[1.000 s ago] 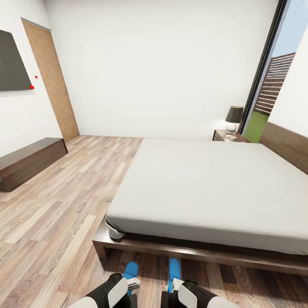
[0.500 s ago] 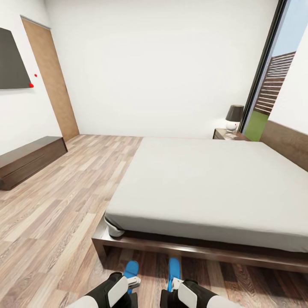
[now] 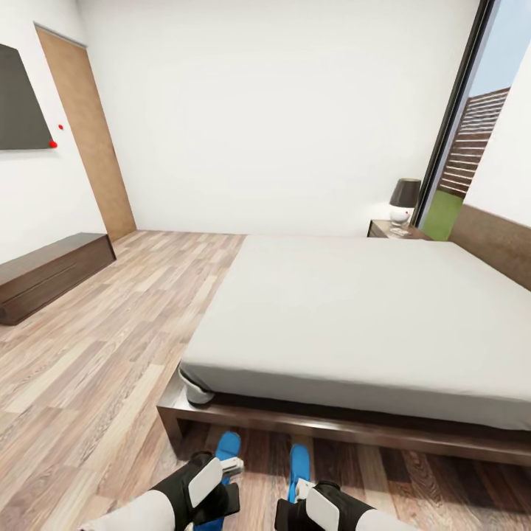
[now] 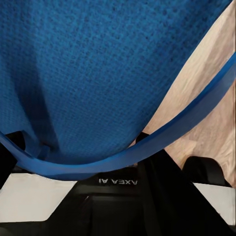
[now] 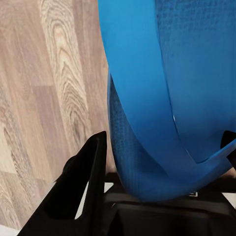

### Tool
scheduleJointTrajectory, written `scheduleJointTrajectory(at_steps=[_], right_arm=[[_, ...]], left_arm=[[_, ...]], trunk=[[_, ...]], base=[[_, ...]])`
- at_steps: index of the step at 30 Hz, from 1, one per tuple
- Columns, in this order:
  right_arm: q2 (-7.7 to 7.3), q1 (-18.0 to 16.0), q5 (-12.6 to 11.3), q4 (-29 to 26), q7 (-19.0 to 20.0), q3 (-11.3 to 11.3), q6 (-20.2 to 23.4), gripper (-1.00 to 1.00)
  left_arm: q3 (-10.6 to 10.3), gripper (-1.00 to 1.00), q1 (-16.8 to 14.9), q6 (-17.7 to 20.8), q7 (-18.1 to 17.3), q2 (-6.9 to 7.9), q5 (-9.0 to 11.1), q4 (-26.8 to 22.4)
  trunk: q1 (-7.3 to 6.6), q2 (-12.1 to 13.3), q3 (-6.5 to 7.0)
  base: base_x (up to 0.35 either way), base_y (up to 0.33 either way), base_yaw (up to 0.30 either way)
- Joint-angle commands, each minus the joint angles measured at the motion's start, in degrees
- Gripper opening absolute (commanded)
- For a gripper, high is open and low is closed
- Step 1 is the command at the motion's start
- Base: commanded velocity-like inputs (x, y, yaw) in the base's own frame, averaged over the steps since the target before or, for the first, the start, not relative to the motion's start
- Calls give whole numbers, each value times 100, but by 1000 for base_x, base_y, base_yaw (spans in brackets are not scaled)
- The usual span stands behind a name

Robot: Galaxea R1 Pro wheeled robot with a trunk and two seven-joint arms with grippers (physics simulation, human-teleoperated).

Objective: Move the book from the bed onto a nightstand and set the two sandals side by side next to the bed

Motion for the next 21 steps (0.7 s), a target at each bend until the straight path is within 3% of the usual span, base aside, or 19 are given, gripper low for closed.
scheduleJointTrajectory(at_steps=[1,4,7,21], right_arm=[[0,-5,-53,-8,-27,27,12,-100],[0,-5,-49,-14,-76,28,12,-100],[0,-5,-48,-15,-349,28,18,-100],[0,-5,-48,-15,-544,28,20,-100]], left_arm=[[-28,-100,-147,18,20,1,79,-2],[-20,-100,-389,18,25,4,221,18],[-18,-100,-439,18,27,12,325,30],[21,-100,-465,18,33,26,376,347]], trunk=[[22,-44,-24],[88,-165,-78],[154,-285,-132],[461,-846,-383]], base=[[0,0,0],[0,0,0],[0,0,0],[0,0,0]])
